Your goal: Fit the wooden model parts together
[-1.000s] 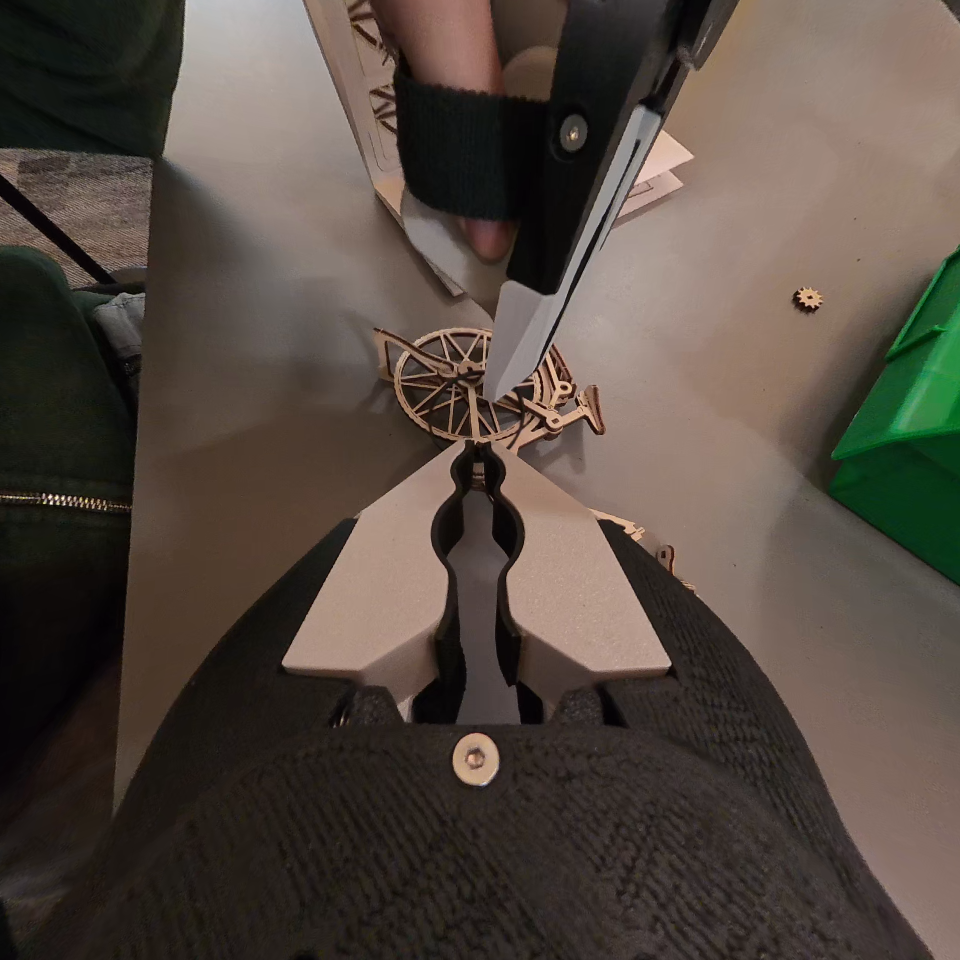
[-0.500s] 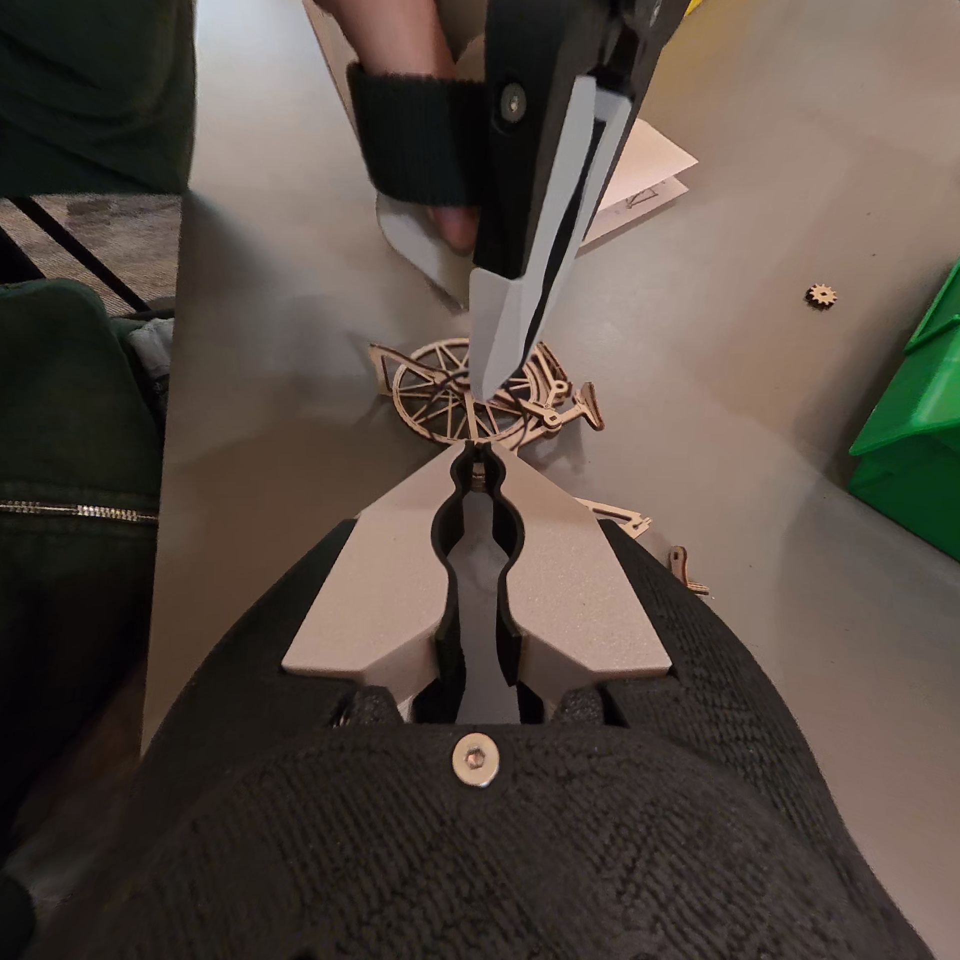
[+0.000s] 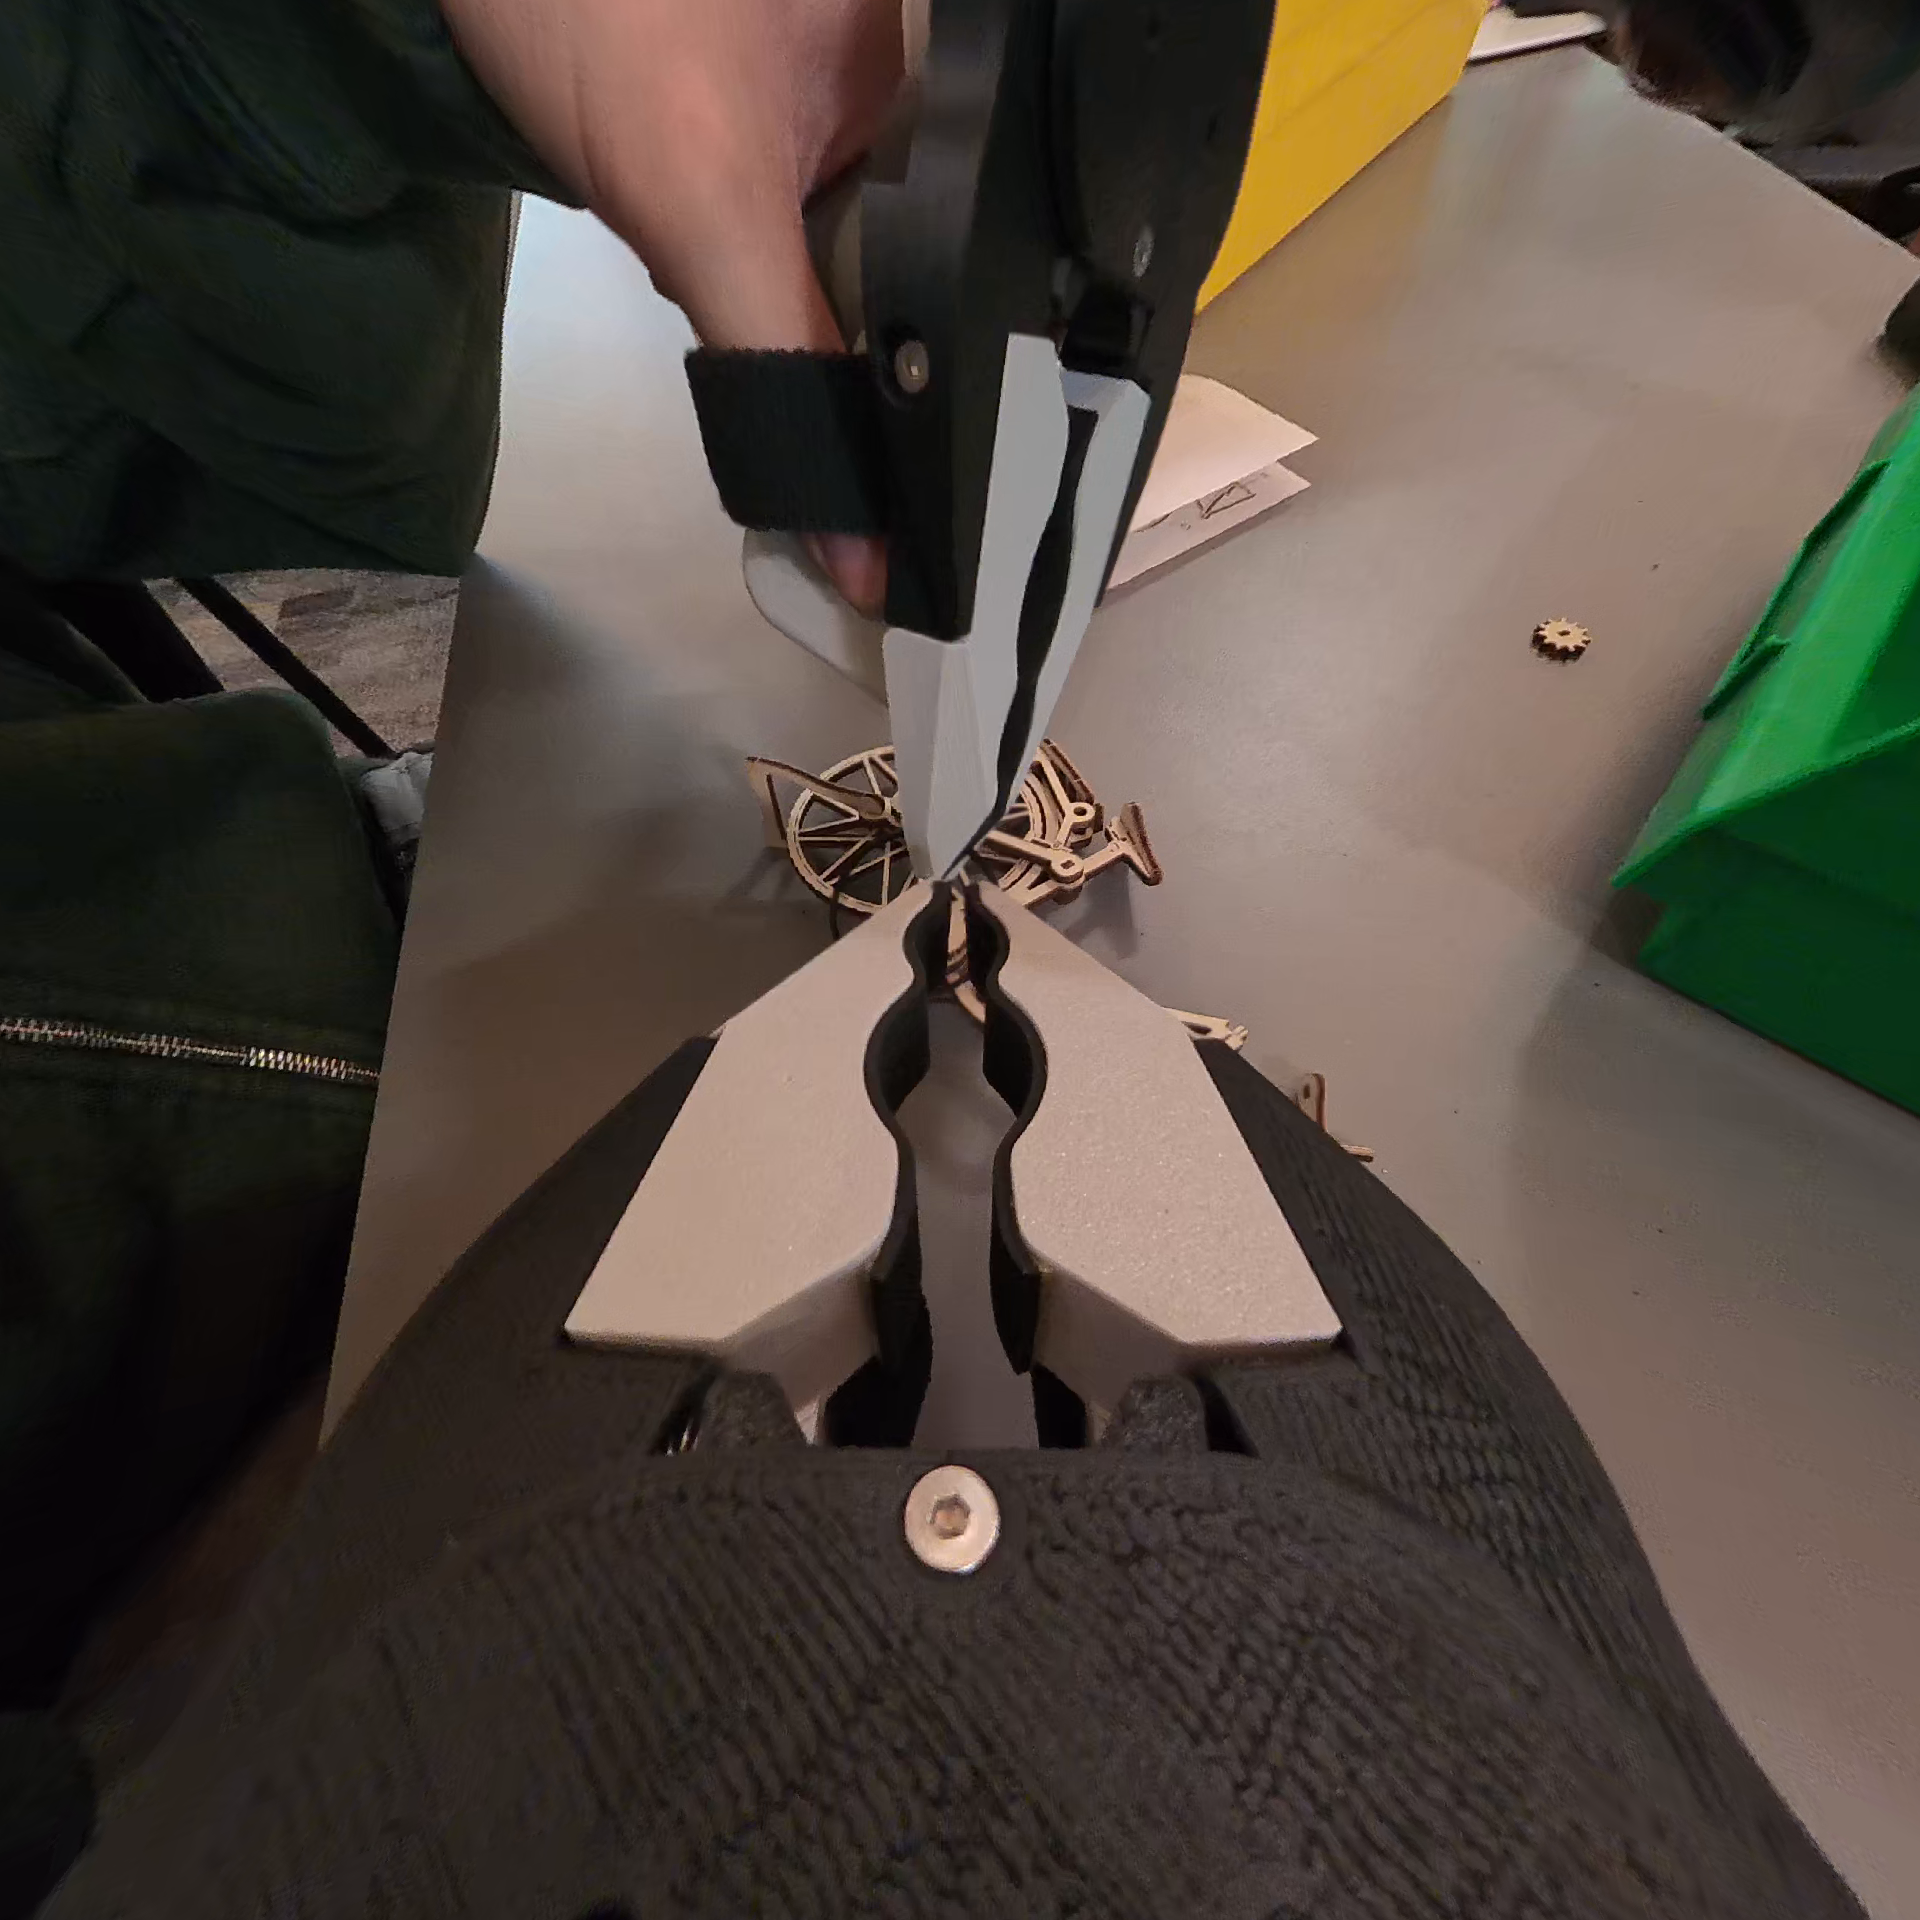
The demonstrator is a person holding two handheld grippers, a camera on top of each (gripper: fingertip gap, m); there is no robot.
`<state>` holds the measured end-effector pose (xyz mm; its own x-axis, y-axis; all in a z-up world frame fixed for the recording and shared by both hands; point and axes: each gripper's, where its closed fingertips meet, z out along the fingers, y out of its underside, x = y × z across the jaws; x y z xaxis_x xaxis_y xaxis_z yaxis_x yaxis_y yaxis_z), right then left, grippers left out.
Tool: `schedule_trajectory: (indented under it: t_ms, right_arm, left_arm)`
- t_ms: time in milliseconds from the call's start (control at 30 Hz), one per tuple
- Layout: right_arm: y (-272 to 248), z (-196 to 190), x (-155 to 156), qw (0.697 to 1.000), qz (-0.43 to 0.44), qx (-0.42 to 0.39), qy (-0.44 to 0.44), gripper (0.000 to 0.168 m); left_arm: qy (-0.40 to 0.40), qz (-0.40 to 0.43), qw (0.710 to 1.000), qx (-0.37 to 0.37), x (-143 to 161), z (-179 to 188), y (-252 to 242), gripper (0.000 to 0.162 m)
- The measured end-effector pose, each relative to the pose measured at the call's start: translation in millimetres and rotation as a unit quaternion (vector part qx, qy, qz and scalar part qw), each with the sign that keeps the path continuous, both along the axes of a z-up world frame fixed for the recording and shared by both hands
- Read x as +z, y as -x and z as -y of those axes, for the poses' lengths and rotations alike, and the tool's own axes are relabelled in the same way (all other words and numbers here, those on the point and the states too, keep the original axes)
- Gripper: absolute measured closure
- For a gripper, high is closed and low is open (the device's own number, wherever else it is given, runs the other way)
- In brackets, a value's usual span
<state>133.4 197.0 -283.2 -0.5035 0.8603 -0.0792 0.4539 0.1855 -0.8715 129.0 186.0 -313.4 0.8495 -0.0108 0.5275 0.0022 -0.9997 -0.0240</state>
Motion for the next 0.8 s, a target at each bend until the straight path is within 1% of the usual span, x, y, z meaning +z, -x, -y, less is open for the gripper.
schedule_trajectory:
  t_ms: [333,567,633,700,800]
  right_arm:
    - [3.9,11.4,-13.8,0.998,0.01,0.021,-0.055,0.163]
    - [6.3,12.5,-17.7,0.998,0.016,0.019,-0.058,0.164]
    - [6.4,11.5,-12.8,0.999,0.007,0.017,-0.043,0.164]
    - [5.4,10.7,-3.4,1.0,-0.008,0.017,-0.009,0.164]
    - [5.7,0.3,10.4,0.999,-0.035,-0.004,0.032,0.165]
  left_arm:
    - [0.01,-0.047,0.999,-0.001,-6.6,1.0,10.8,0.162]
    - [0.01,-0.039,0.999,0.002,-5.8,1.7,11.2,0.162]
    - [0.006,-0.018,1.0,0.002,-2.6,1.0,5.8,0.162]
    - [0.004,-0.001,1.0,0.001,-0.1,1.0,1.3,0.162]
    - [0.0,0.015,1.0,0.002,2.1,1.3,-1.9,0.162]
